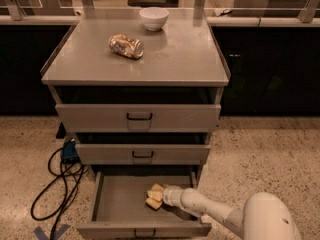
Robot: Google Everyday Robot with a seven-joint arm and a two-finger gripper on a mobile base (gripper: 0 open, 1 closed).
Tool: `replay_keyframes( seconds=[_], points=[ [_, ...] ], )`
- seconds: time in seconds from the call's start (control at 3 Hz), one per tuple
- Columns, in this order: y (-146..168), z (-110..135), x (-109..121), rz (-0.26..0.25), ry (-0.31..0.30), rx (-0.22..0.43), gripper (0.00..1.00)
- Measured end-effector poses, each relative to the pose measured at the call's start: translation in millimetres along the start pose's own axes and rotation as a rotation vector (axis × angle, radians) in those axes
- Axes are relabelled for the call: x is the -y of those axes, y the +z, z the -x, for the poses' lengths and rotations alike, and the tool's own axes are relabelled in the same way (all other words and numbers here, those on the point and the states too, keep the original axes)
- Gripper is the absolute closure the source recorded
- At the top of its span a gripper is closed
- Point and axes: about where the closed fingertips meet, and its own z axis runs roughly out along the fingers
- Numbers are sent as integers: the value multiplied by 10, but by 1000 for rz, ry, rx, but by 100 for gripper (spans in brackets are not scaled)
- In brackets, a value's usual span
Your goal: Place sponge into bottom drawer
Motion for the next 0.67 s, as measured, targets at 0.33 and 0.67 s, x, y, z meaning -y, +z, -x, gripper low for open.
replay_keyframes(
  seconds=[0.33, 0.67],
  points=[
    [0, 0, -1, 0, 0, 0, 0],
    [0, 0, -1, 0, 0, 0, 0]
  ],
)
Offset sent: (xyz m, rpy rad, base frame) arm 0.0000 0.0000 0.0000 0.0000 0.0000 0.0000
